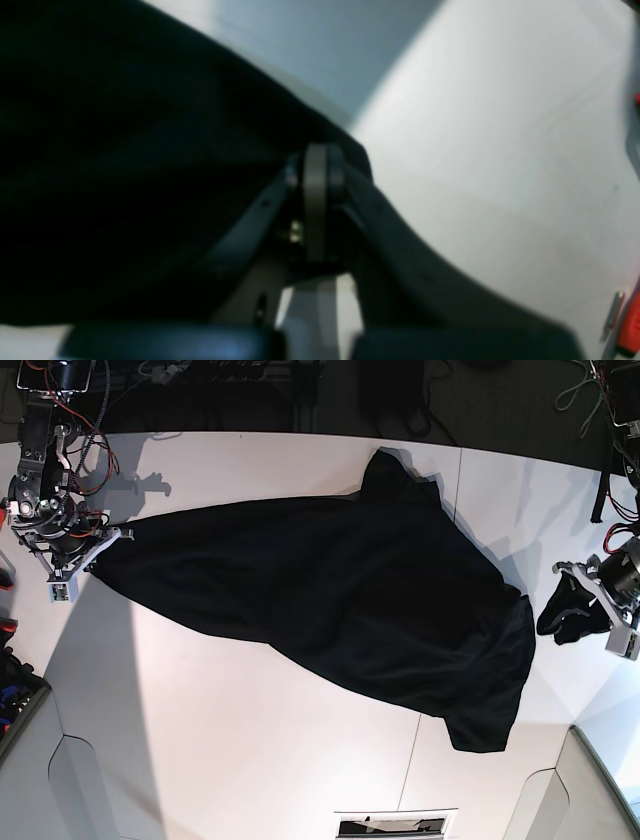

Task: Layout the t-shirt on the table in an organized manner, then fold the t-shirt properly

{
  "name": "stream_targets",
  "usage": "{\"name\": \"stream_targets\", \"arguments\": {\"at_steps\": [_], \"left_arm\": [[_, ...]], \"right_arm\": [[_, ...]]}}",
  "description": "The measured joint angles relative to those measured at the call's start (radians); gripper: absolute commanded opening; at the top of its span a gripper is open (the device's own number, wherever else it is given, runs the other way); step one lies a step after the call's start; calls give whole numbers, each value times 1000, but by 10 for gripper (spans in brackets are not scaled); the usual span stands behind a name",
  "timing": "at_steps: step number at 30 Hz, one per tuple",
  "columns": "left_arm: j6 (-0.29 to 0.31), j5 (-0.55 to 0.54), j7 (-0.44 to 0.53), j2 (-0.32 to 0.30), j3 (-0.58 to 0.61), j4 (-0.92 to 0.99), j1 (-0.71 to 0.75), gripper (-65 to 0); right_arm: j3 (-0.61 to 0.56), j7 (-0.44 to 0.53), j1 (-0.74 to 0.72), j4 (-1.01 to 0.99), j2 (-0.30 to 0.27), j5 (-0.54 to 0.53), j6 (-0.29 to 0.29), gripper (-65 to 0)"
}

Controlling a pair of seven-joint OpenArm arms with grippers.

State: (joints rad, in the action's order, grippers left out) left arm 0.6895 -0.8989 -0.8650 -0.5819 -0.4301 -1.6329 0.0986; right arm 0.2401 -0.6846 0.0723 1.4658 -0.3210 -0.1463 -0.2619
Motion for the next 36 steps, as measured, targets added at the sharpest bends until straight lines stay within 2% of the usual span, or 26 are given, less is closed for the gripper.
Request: {"name": "stream_targets", "arguments": {"at_steps": [3, 7, 12, 14, 17, 21, 24, 27, 28, 29, 31, 32, 36], "left_arm": [[0, 0, -5, 11, 23, 18, 61, -292], [0, 49, 25, 53, 18, 40, 130, -291], [-1, 212, 113, 158, 23, 51, 173, -291], [-6, 267, 172, 172, 49, 57, 166, -292], [-87, 443, 211, 171, 125, 87, 123, -292], [-132, 543, 296, 163, 229, 138, 72, -292], [-158, 546, 317, 164, 309, 165, 42, -292], [-161, 481, 322, 161, 362, 167, 36, -294], [-160, 449, 324, 161, 372, 167, 36, -306], [-159, 422, 328, 163, 380, 167, 36, -378], [-159, 416, 324, 176, 381, 169, 34, -614], [-157, 415, 320, 181, 381, 169, 31, -650], [-92, 404, 230, 186, 349, 150, 23, -650]], "right_arm": [[0, 9, 0, 0, 0, -4, 0, -650], [0, 15, 0, 0, 0, -20, 0, -650], [0, 15, 0, 0, 0, -20, -13, -650], [0, 15, 0, 0, 0, -27, -18, -650], [0, 15, 0, 0, 0, -33, -19, -650], [1, 8, 0, 0, 0, -34, -20, -650], [1, 8, 0, 0, 0, -33, -23, -650], [1, 8, 0, 0, 0, -33, -23, -650], [1, 8, 0, 0, 0, -34, -23, -650], [1, 8, 0, 0, 0, -33, -23, -650], [1, 8, 0, 0, 0, -33, -23, -650], [1, 8, 0, 0, 0, -34, -23, -650], [1, 8, 0, 0, 0, -33, -23, -650]]}}
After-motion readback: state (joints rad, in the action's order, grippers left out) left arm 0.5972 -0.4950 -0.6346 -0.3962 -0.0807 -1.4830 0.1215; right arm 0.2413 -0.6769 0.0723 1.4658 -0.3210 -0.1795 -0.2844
